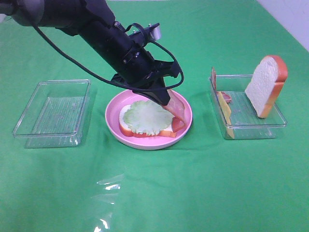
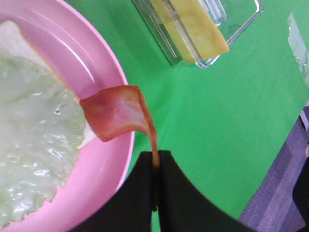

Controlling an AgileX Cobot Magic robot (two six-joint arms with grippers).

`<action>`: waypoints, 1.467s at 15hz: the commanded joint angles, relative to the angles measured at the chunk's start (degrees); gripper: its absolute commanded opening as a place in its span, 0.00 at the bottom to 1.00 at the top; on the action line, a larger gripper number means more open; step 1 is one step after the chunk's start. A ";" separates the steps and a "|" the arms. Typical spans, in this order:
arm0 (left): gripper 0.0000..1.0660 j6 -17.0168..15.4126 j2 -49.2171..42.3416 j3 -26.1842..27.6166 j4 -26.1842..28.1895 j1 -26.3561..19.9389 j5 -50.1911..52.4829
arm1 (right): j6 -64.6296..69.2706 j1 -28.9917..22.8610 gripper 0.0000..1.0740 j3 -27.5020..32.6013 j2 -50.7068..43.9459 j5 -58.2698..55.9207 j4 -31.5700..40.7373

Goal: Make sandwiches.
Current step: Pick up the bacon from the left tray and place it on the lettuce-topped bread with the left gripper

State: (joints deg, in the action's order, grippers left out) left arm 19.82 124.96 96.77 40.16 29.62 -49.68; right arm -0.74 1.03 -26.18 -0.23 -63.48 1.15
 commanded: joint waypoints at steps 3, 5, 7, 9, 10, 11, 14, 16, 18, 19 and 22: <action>0.00 -10.60 -0.06 0.23 -12.83 -0.11 1.32 | -0.52 0.11 0.78 0.23 -0.92 0.34 0.11; 0.00 -12.72 -0.06 0.23 -16.33 -0.11 0.11 | -0.52 0.11 0.78 0.23 -0.92 0.34 0.11; 0.00 -15.18 -0.06 0.23 -19.25 -0.11 0.06 | -0.52 0.11 0.78 0.23 -0.92 0.34 0.11; 0.00 -17.76 -0.06 0.23 -21.60 -0.11 0.17 | -0.52 0.11 0.78 0.23 -0.92 0.34 0.11; 0.00 -18.05 -0.06 0.23 -21.94 -0.11 0.17 | -0.52 0.11 0.78 0.23 -0.92 0.34 0.11; 0.00 -18.05 -0.06 0.23 -22.35 -0.11 0.17 | -0.52 0.11 0.78 0.23 -0.92 0.34 0.11; 0.00 -18.05 -0.06 0.23 -22.35 -0.11 0.17 | -0.52 0.11 0.78 0.23 -0.92 0.34 0.11; 0.00 -19.08 -0.06 0.23 -22.63 -0.11 -0.06 | -0.52 0.11 0.78 0.23 -0.92 0.34 0.11; 0.00 -20.91 -0.29 0.23 -23.78 -0.11 -0.34 | -0.52 0.11 0.78 0.23 -0.92 0.34 0.11; 0.00 -21.60 -0.40 0.23 -23.84 -0.11 -0.57 | -0.52 0.11 0.78 0.23 -0.92 0.34 0.11; 0.18 -23.72 -0.46 0.23 -26.24 -0.11 -1.72 | -0.52 0.11 0.78 0.23 -0.92 0.34 0.11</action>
State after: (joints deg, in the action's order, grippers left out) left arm -3.21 124.96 96.77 14.50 29.45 -50.76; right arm -0.74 1.03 -26.18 -0.23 -63.48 1.15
